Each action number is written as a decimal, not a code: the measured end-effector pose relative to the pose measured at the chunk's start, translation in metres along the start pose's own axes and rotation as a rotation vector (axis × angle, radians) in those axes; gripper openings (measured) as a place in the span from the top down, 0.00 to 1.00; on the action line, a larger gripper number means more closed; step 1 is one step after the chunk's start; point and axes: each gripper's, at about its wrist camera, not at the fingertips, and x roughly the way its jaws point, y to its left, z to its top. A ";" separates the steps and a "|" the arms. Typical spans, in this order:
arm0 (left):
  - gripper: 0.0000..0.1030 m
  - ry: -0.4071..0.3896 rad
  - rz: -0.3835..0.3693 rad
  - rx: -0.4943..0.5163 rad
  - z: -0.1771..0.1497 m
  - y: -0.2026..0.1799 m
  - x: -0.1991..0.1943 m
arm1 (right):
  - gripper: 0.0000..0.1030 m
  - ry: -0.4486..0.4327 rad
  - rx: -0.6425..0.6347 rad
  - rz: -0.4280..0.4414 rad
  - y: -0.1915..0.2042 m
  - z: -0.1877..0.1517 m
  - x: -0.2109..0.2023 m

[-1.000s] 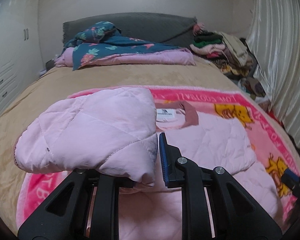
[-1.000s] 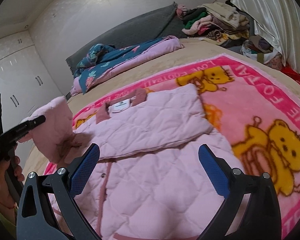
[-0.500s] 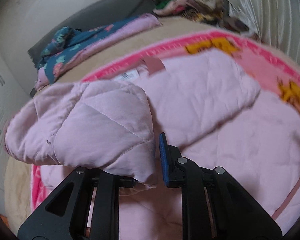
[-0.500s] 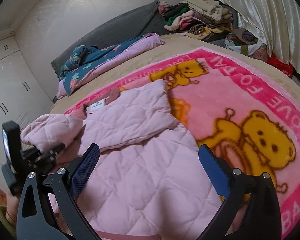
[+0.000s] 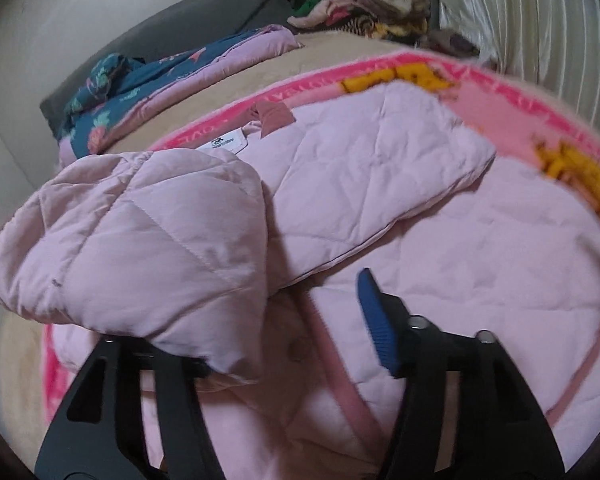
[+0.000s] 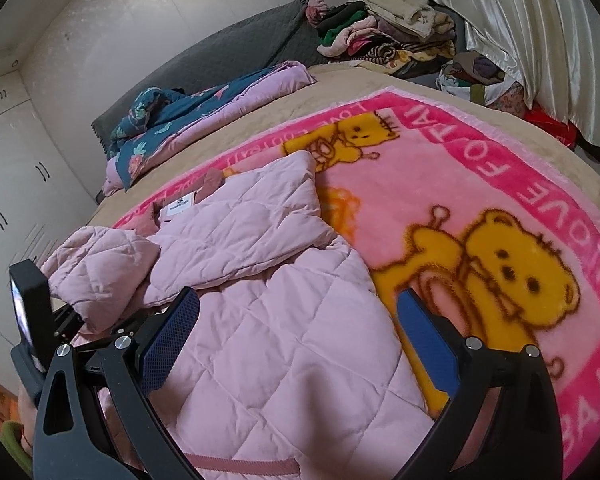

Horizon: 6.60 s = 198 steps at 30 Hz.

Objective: Fold large clothes

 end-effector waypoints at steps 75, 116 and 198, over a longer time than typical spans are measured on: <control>0.20 0.010 -0.012 0.042 0.025 -0.025 -0.005 | 0.04 -0.041 0.021 -0.025 -0.023 0.007 -0.022; 0.09 -0.016 -0.063 -0.621 -0.022 0.208 0.004 | 0.79 0.094 -0.084 0.224 0.096 0.022 0.096; 0.09 0.080 -0.058 -0.583 -0.030 0.186 0.033 | 0.05 0.195 -0.445 0.021 0.156 0.015 0.168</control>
